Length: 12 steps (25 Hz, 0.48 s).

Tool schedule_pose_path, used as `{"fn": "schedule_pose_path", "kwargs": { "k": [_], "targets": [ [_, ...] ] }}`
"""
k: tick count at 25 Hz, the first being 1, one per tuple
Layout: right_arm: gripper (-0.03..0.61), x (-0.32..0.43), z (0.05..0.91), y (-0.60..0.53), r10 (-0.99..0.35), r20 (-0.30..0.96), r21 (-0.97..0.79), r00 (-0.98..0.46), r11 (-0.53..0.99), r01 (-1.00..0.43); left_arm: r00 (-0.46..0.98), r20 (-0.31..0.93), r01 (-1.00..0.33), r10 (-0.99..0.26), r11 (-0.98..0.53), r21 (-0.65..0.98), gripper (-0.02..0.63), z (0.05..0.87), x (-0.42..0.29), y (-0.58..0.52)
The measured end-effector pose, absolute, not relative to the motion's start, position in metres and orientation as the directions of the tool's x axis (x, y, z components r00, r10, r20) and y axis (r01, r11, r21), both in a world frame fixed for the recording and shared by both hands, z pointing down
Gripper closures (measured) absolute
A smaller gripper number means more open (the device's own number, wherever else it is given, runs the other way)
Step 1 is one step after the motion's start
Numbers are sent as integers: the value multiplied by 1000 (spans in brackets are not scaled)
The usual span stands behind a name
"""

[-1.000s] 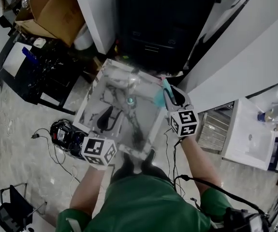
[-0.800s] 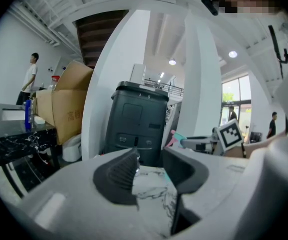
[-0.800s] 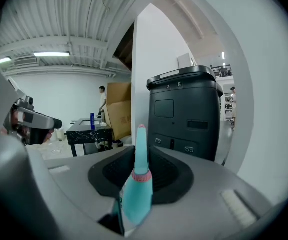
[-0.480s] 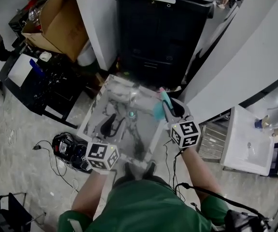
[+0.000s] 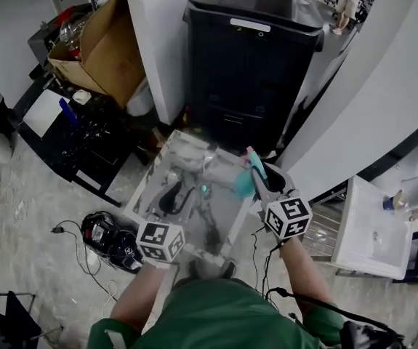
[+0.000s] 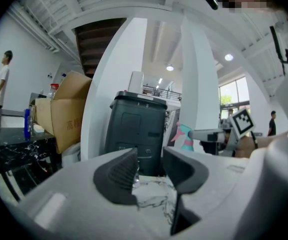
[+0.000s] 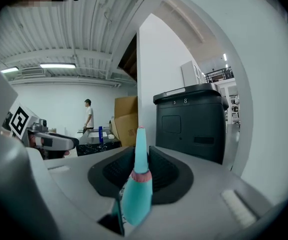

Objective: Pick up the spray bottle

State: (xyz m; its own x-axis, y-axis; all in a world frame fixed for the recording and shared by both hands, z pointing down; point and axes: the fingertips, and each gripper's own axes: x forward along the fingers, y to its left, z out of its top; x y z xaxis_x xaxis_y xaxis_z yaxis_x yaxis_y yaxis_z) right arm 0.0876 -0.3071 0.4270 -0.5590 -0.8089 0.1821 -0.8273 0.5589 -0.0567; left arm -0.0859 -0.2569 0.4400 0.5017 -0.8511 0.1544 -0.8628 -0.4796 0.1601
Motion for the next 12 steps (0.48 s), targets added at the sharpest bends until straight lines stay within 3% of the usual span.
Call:
{"fn": "schedule_pose_path", "kwargs": {
  "k": [12],
  "targets": [
    [489, 92, 378, -284, -784, 100, -98, -613, 605, -790, 484, 112, -871, -868, -465, 159, 468, 419, -92, -249]
  ]
}}
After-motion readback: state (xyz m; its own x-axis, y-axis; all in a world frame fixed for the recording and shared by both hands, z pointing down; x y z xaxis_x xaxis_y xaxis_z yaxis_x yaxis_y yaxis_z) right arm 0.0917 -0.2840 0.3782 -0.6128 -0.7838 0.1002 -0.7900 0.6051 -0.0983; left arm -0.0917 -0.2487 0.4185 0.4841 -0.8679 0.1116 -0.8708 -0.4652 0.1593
